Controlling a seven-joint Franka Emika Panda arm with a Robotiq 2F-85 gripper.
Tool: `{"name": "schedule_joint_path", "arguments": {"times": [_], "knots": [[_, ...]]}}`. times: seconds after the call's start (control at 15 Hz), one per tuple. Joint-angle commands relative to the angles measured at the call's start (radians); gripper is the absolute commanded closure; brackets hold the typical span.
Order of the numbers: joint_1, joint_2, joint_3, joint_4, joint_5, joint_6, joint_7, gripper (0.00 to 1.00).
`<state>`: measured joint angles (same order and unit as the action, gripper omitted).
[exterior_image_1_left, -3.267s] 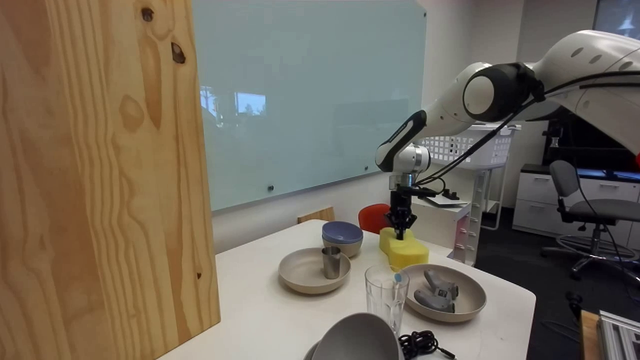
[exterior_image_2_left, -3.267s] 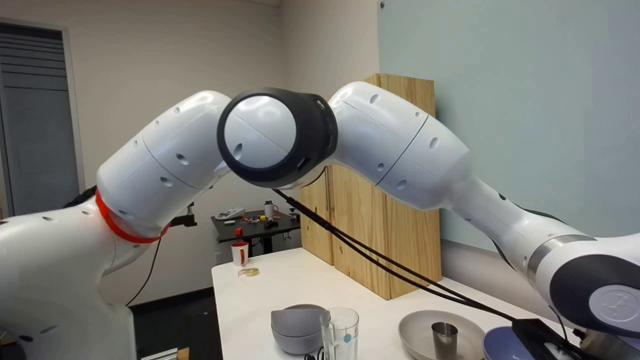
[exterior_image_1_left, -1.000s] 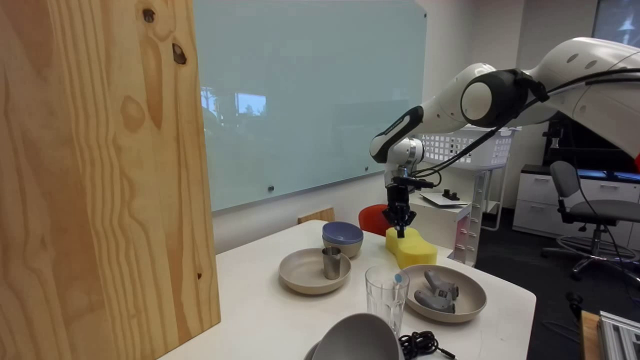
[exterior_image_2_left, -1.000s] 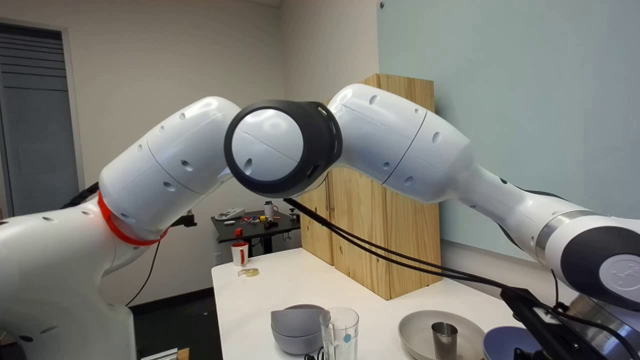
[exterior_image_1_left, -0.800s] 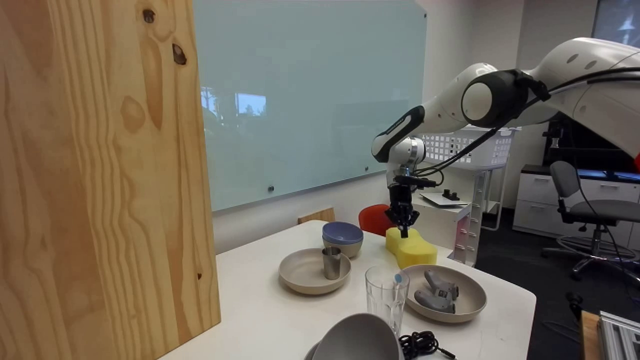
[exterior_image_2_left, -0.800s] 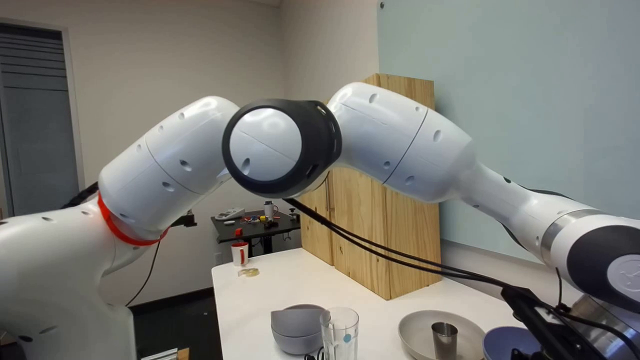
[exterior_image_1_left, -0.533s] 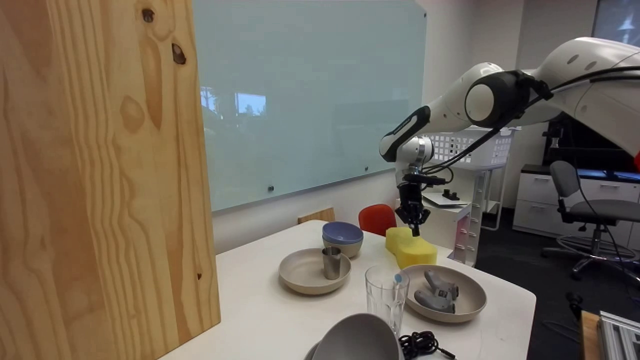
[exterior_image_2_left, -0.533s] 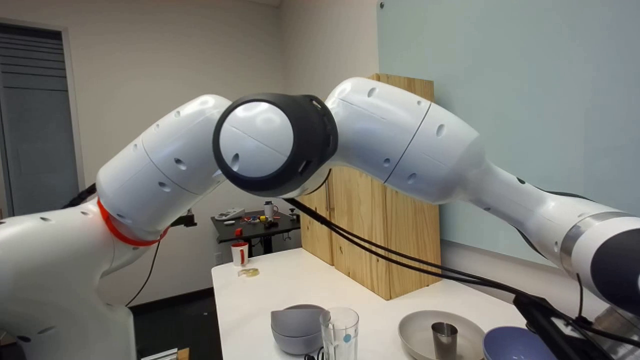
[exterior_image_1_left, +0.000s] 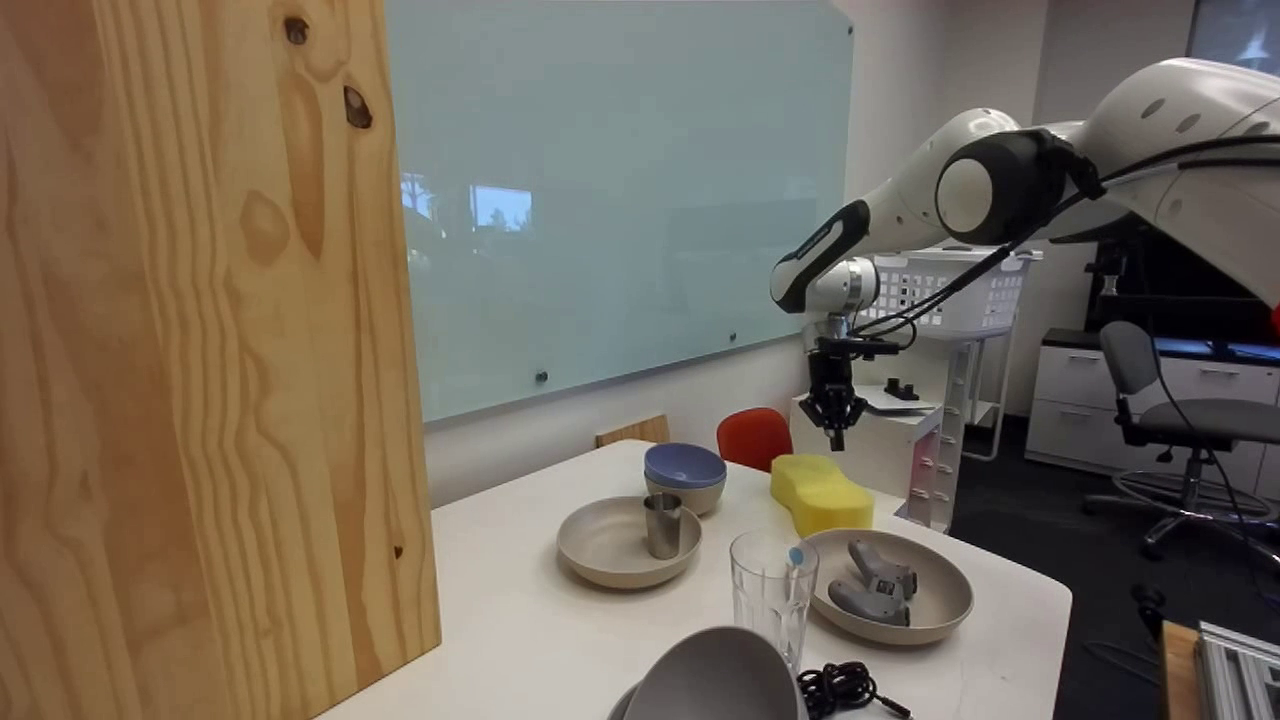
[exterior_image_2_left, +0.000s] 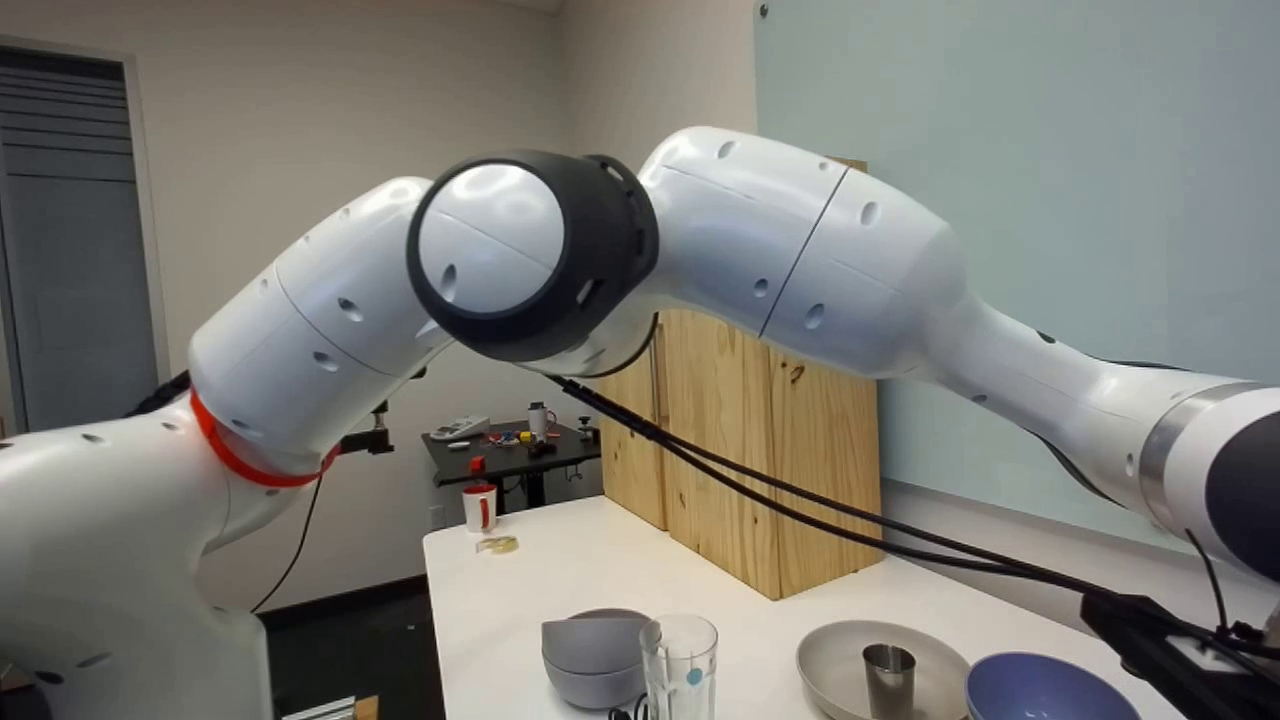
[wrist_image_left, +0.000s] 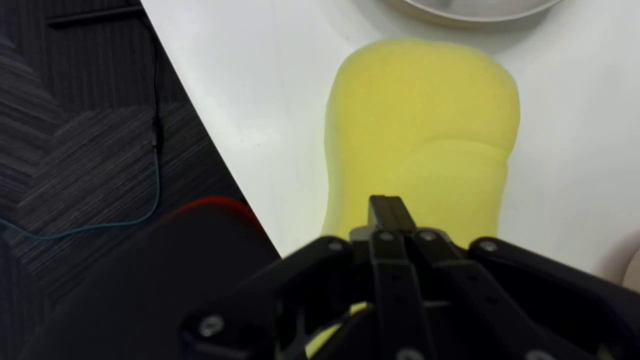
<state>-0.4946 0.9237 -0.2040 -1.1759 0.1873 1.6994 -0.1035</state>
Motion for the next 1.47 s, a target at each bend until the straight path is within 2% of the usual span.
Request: {"name": "schedule_joint_path", "arguments": {"times": [0.0, 0.73, 0.93, 1.4], "knots": [[0.031, -0.032, -0.002, -0.096, 0.0, 0.111, 0.012, 1.0], [0.035, -0.032, 0.018, -0.239, 0.057, 0.273, 0.0, 1.0], [0.05, -0.048, 0.037, -0.272, 0.056, 0.316, -0.008, 1.0], [0.076, -0.051, 0.107, -0.268, 0.05, 0.36, -0.018, 1.0]]}}
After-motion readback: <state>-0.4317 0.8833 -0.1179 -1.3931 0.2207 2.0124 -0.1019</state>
